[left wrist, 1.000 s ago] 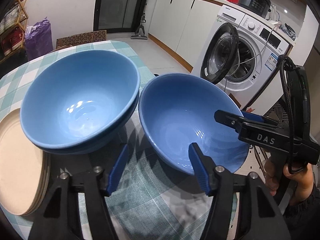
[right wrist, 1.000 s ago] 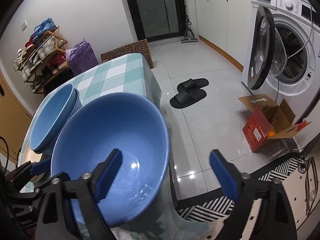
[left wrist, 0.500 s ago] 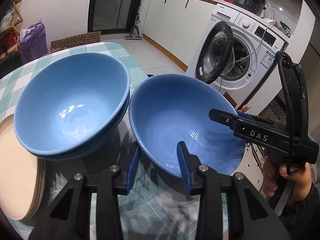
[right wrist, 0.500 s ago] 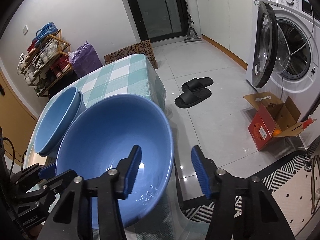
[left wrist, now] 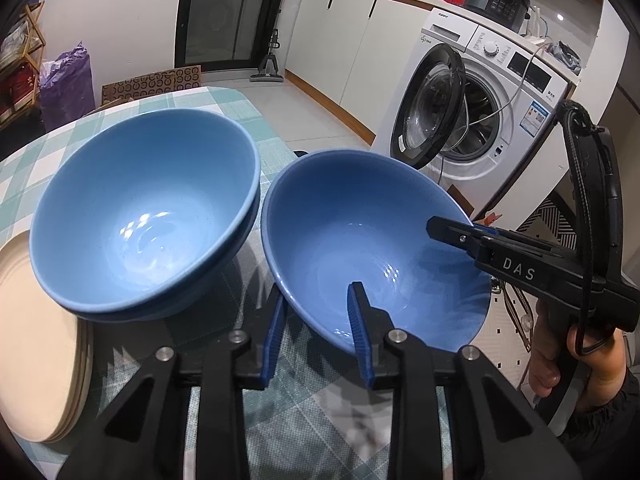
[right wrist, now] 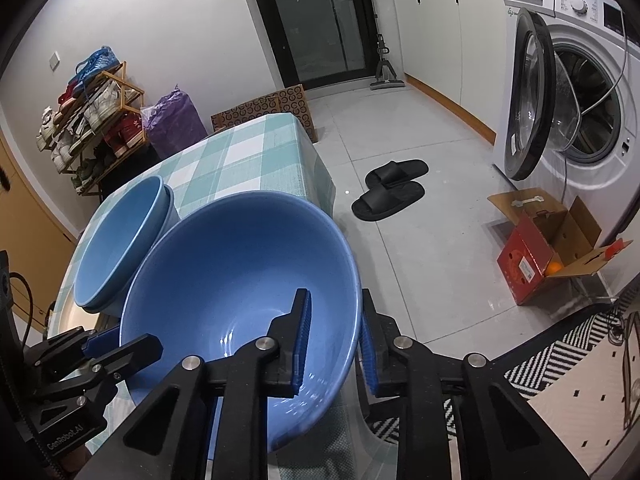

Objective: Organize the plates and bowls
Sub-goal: 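Lift the darker blue bowl with both tools toward the stacked bowls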

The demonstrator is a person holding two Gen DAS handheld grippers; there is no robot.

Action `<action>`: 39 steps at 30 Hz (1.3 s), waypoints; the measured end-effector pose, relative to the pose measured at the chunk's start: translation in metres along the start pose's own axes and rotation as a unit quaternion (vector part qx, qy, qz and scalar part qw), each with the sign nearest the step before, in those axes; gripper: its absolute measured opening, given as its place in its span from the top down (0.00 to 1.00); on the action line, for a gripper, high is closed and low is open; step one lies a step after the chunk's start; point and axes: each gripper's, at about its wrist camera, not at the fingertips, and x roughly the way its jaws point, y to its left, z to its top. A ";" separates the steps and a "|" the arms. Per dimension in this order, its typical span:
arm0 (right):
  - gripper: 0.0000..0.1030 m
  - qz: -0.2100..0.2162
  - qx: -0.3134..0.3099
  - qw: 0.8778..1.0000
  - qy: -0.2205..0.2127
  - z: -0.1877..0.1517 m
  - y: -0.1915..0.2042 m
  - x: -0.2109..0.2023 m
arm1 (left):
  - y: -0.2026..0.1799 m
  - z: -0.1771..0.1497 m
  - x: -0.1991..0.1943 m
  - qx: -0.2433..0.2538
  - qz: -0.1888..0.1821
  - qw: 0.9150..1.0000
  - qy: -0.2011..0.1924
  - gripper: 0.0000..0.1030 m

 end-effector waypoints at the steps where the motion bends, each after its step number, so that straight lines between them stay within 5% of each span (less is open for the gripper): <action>1: 0.82 -0.001 0.001 1.000 0.000 0.000 0.000 0.000 | 0.000 0.000 0.000 0.000 0.000 1.000 0.000 0.72; 39: 0.84 -0.024 -0.002 0.999 -0.046 -0.001 0.002 -0.056 | -0.014 -0.001 -0.032 0.030 -0.012 0.999 -0.027 0.72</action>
